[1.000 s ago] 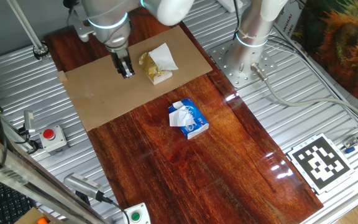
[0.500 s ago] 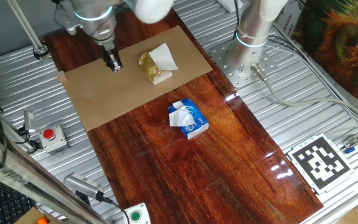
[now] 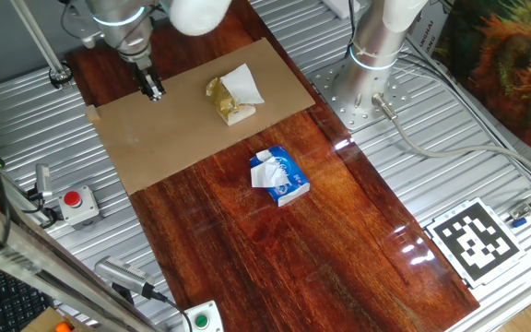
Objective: Hold a small block with the gripper and sweep it from left to right on the table
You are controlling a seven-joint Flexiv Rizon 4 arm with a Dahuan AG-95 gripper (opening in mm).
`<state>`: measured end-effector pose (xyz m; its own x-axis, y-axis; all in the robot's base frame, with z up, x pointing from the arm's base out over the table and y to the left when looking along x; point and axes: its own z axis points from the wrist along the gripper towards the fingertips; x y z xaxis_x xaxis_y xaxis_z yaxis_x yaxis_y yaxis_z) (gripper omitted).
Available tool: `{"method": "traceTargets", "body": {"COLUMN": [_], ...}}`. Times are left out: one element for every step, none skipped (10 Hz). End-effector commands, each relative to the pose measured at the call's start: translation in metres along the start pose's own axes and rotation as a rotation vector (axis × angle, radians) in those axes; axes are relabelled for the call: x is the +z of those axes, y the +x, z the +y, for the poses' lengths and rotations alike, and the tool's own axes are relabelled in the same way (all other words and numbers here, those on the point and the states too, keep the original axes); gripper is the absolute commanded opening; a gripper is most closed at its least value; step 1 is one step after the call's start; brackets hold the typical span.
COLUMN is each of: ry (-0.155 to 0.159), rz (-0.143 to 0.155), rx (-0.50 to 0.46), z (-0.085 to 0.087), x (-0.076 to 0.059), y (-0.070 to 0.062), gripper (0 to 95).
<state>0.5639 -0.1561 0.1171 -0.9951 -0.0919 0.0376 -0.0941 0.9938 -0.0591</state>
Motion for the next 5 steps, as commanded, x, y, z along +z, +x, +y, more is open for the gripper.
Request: {"method": "traceTargets", "body": {"ry": [-0.010, -0.008, -0.011, -0.009, -0.009], "rz": [-0.002, -0.003, -0.003, -0.004, -0.005], "rx": [-0.003, -0.010, -0.011, -0.012, -0.012], "z": [-0.009, -0.015, -0.018, -0.020, -0.021], "x": [0.006, 0.009, 0.012, 0.017, 0.023], "y": [-0.007, -0.015, -0.020, -0.026, -0.029], "gripper": [0.0, 0.0, 0.0, 0.0, 0.0]}}
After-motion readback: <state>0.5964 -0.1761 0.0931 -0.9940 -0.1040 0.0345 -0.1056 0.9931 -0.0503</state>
